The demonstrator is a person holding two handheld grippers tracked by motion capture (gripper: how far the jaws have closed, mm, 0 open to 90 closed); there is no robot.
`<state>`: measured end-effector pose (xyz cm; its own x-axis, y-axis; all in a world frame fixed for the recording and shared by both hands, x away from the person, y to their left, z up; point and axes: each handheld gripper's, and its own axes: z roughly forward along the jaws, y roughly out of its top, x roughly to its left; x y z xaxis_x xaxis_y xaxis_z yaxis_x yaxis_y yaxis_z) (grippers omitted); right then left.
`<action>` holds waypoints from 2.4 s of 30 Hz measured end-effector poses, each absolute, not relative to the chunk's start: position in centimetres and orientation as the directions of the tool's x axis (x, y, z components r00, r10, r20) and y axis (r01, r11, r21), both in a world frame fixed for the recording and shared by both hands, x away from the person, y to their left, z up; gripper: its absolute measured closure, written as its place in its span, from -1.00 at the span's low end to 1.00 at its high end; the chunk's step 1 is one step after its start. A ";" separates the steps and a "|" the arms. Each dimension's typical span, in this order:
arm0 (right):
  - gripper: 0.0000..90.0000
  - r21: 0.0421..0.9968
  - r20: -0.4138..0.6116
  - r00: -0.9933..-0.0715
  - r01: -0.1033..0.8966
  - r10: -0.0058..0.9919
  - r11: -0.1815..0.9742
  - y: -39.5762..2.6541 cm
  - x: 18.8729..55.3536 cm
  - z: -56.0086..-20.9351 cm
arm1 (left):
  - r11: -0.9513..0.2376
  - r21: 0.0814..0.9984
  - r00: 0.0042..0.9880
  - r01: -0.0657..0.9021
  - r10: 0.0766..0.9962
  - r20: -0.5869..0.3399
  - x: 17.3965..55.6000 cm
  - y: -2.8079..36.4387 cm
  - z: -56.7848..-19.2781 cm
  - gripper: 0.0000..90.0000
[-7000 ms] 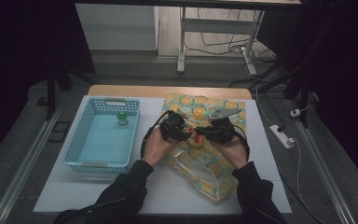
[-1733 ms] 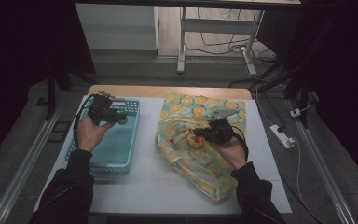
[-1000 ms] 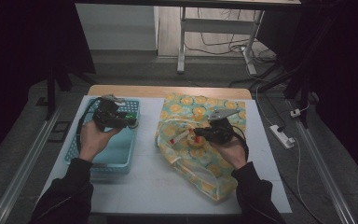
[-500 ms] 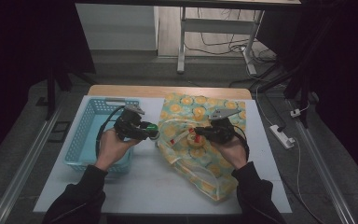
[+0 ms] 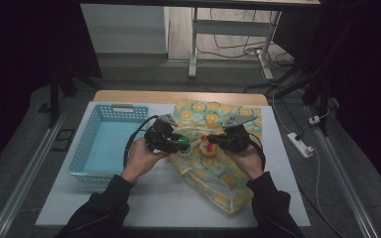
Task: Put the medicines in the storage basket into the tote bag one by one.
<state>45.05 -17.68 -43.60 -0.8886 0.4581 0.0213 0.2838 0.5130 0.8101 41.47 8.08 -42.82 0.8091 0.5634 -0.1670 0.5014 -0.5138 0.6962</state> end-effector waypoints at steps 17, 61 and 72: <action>1.00 0.811 0.020 -0.887 0.284 0.462 0.511 -17.8 45.1 -43.5 | -0.589 0.655 0.826 0.474 0.554 -0.099 43.3 3.4 -44.8 0.15; 1.00 0.814 0.019 -0.881 0.287 0.472 0.504 -18.2 45.4 -43.4 | -0.523 0.671 0.790 0.526 0.593 -0.156 46.1 2.3 -45.6 -0.42; 1.00 0.814 0.019 -0.884 0.284 0.466 0.507 -18.0 45.2 -43.4 | -0.506 0.692 0.808 0.516 0.555 -0.197 44.4 3.5 -45.6 -0.65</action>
<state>45.23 -18.04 -43.42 -0.8845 0.4662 0.0187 0.2844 0.5068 0.8138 44.41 3.54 -45.61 0.8083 0.5547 -0.1974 0.5159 -0.5056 0.6915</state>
